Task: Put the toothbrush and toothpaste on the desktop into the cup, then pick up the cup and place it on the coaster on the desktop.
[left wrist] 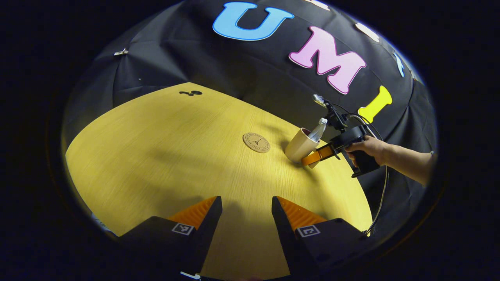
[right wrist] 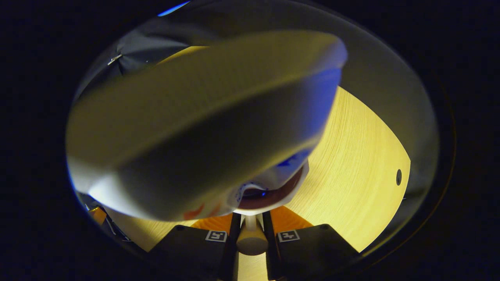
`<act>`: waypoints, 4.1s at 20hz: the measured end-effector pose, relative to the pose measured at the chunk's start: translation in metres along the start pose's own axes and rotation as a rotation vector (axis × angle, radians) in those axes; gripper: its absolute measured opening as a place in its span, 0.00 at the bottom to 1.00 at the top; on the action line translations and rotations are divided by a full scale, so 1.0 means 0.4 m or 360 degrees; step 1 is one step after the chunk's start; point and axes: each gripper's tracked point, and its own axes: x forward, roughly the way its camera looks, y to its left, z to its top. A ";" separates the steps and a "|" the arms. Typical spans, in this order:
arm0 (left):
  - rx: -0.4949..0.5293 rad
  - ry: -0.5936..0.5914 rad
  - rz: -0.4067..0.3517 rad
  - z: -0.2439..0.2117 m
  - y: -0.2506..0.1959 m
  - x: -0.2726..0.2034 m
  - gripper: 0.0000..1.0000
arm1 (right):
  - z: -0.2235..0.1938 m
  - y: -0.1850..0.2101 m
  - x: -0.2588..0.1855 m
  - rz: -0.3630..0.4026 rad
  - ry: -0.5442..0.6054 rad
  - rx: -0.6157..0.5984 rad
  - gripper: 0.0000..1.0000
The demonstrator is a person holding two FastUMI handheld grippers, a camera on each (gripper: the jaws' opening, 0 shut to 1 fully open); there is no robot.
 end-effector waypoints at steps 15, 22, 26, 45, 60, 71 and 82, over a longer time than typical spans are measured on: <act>0.0009 -0.0041 0.0053 0.006 0.045 -0.067 0.80 | 0.126 0.199 -0.012 0.0105 -0.0115 -0.0059 0.27; -0.0002 -0.0061 0.0106 0.005 0.098 -0.111 0.81 | 0.172 0.287 0.020 0.0133 -0.0097 -0.0125 0.31; -0.0034 -0.0069 0.0129 0.010 0.125 -0.121 0.80 | 0.184 0.308 0.037 0.0130 -0.0074 -0.0152 0.31; -0.0039 -0.0085 0.0146 0.030 0.136 -0.142 0.81 | 0.186 0.323 0.039 0.0109 -0.0054 -0.0157 0.33; 0.0096 -0.0091 -0.0008 0.117 0.024 -0.157 0.81 | 0.220 0.283 -0.254 0.0081 -0.0435 -0.0004 0.36; 0.0292 -0.0099 -0.0239 0.215 -0.118 -0.132 0.81 | 0.102 0.252 -0.517 0.0096 -0.0725 0.0174 0.39; 0.0398 -0.0115 -0.0346 0.213 -0.198 -0.156 0.81 | -0.034 0.356 -0.621 0.0159 -0.0937 0.0203 0.41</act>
